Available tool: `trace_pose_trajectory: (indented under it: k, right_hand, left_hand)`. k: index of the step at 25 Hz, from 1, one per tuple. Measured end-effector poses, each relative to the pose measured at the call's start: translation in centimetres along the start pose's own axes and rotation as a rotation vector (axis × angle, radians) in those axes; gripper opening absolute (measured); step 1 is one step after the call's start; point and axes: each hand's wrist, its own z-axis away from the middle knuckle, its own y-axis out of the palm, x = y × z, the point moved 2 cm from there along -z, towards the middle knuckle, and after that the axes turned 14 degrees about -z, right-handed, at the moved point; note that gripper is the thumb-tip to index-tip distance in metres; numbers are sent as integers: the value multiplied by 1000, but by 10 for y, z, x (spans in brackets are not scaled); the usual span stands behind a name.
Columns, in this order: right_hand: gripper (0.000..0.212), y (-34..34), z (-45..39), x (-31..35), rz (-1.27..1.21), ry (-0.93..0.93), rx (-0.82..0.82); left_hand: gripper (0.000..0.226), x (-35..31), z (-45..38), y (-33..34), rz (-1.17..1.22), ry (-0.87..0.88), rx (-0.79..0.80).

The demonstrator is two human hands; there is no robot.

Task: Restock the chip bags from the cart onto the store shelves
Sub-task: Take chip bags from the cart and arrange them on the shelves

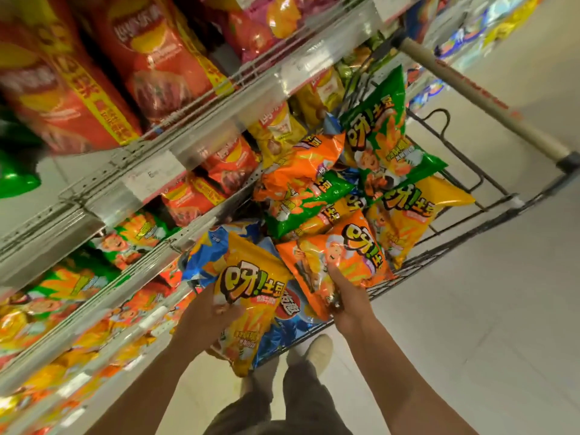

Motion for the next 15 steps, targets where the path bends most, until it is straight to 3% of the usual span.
trace_pose_trajectory:
  k: [5,10,15]
  right_hand:
    - [56,-12,31,9,249,-103,192]
    - [68,0,85,0,591,-369,306]
    - [56,25,157,-70,788,-552,465]
  left_hand:
    - [41,15,40,-28,150,-16,-171]
    - [41,51,97,-61,286,77,-250]
    - [48,117,169,-91,378,182,-368]
